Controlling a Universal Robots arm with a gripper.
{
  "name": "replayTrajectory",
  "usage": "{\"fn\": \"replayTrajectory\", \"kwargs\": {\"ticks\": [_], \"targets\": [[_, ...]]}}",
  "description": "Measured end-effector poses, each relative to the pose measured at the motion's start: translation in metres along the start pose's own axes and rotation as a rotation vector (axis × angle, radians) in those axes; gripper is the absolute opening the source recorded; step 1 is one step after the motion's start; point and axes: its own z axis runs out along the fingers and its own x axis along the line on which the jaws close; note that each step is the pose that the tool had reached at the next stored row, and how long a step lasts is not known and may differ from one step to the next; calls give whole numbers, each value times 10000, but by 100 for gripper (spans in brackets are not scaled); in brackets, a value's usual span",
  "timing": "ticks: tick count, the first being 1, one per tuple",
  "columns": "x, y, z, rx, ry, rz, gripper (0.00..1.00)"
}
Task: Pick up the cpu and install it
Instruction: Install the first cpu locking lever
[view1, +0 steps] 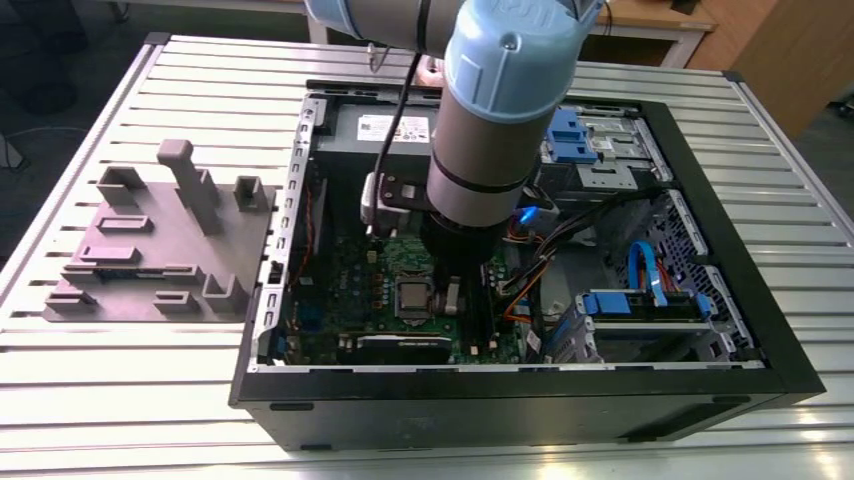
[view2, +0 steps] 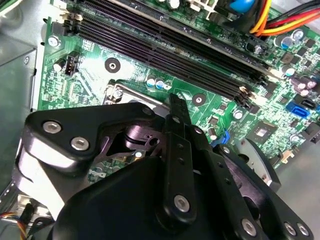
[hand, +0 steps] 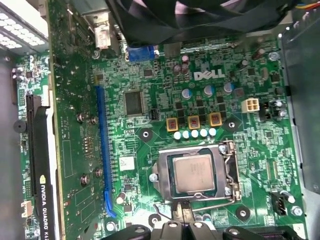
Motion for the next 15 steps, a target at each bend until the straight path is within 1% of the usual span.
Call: {"fn": "replayTrajectory", "kwargs": {"ticks": [5,15], "targets": [[9,-2,37,5,3,-138,10],[13,-6,77,8,9,-239,10]]}}
